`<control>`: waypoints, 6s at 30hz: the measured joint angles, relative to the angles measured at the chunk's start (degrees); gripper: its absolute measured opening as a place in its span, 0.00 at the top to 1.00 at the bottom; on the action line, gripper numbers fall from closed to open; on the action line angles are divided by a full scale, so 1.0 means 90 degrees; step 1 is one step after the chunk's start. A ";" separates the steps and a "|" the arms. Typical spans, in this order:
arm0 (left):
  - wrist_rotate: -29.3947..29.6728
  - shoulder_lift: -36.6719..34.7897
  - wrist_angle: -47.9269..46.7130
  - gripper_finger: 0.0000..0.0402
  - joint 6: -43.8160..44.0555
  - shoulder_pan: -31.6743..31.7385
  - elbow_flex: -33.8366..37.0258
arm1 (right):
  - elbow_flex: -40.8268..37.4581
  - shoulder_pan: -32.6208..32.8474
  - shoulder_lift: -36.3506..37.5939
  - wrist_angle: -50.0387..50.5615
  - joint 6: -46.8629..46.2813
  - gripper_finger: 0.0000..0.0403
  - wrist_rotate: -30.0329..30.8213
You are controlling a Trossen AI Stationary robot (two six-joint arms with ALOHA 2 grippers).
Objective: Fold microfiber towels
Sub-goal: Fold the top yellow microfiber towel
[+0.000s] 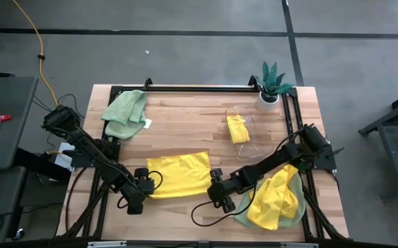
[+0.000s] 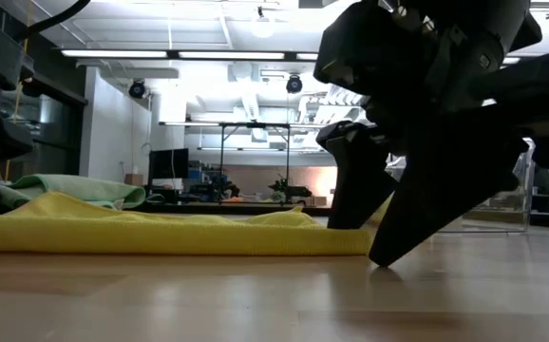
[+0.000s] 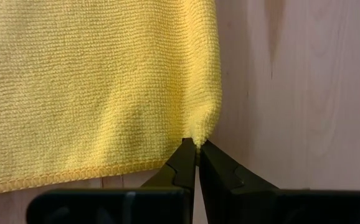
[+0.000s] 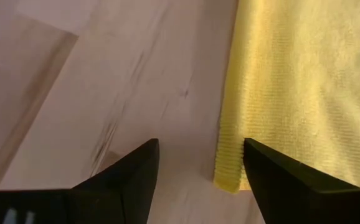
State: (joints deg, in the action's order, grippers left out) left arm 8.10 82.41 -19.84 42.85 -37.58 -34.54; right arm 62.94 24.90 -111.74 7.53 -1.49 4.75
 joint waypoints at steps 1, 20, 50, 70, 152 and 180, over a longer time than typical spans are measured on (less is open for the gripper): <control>0.0000 -0.0001 -0.0001 0.99 0.0000 0.0000 0.0000 | 0.0000 0.0002 0.0000 0.0000 -0.0001 0.47 0.0033; 0.0025 -0.0001 0.0010 0.99 0.0051 0.0000 0.0000 | 0.0012 -0.0004 0.0002 0.0279 -0.0686 0.96 0.0121; 0.0028 0.0000 0.0037 0.99 0.0061 0.0000 0.0000 | 0.0211 -0.0028 -0.0002 0.0622 -0.0836 1.00 -0.0007; -0.0007 0.0000 0.0034 1.00 0.0073 0.0000 0.0000 | 0.0211 -0.0028 -0.0002 0.0610 -0.1001 1.00 -0.0088; 0.0280 -0.1433 -0.0392 1.00 0.2925 0.0087 -0.0005 | 0.0206 -0.0990 0.0916 0.0593 -0.2609 1.00 -0.2223; 0.1458 -0.1433 -0.0952 1.00 0.4774 0.0039 -0.0005 | 0.0207 -0.1164 0.0930 0.0447 -0.3456 1.00 -0.1609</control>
State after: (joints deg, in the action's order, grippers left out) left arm 21.22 69.52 -28.40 85.81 -37.23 -34.59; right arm 64.80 14.43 -103.37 11.55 -32.60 -9.73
